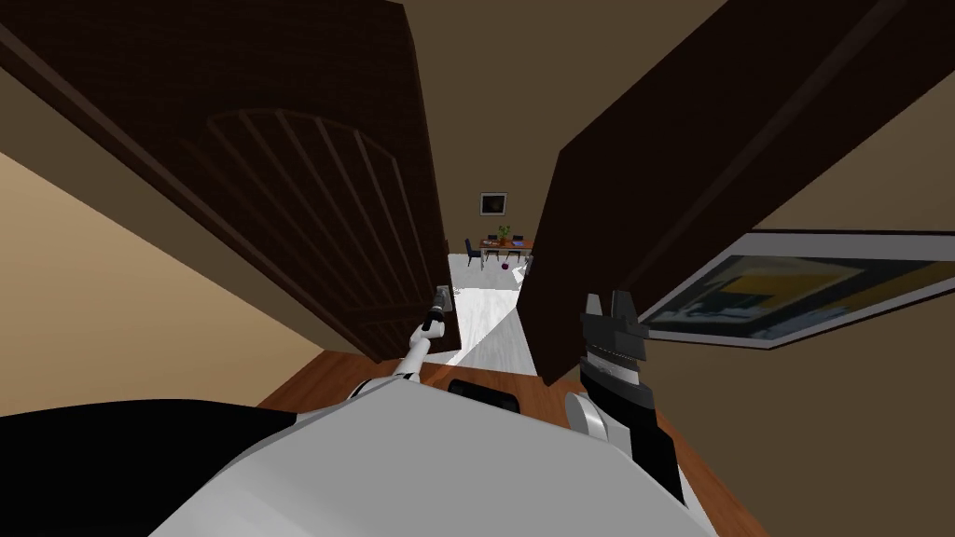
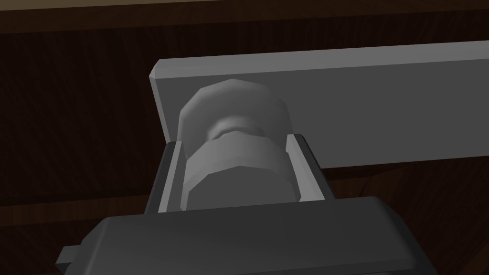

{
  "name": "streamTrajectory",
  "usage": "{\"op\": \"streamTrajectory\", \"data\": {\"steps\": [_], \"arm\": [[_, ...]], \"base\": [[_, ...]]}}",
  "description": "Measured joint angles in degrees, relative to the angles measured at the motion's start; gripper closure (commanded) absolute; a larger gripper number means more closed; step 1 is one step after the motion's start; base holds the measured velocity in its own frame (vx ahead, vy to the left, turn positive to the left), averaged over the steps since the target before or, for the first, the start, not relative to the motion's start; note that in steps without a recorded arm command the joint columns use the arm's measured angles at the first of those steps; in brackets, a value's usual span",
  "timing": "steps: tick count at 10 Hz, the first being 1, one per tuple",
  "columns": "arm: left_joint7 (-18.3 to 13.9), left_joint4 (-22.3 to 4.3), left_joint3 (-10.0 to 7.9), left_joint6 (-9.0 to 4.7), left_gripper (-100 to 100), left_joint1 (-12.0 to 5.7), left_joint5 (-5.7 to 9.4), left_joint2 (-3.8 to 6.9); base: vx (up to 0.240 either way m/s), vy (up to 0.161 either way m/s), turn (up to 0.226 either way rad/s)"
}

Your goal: Push the door open

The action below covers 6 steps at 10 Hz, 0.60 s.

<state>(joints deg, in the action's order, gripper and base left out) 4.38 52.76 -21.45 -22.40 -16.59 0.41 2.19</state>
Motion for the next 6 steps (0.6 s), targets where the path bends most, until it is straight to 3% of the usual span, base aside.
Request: {"op": "streamTrajectory", "data": {"steps": [3, 6], "arm": [[0.7, -0.9, -0.72, -0.16, 100, 0.23, 0.87, 0.27], [2.4, 0.7, -2.40, 0.38, 100, 0.99, 2.64, 0.45]], "base": [[0.132, -0.007, -0.018], [0.185, -0.010, -0.032]]}}
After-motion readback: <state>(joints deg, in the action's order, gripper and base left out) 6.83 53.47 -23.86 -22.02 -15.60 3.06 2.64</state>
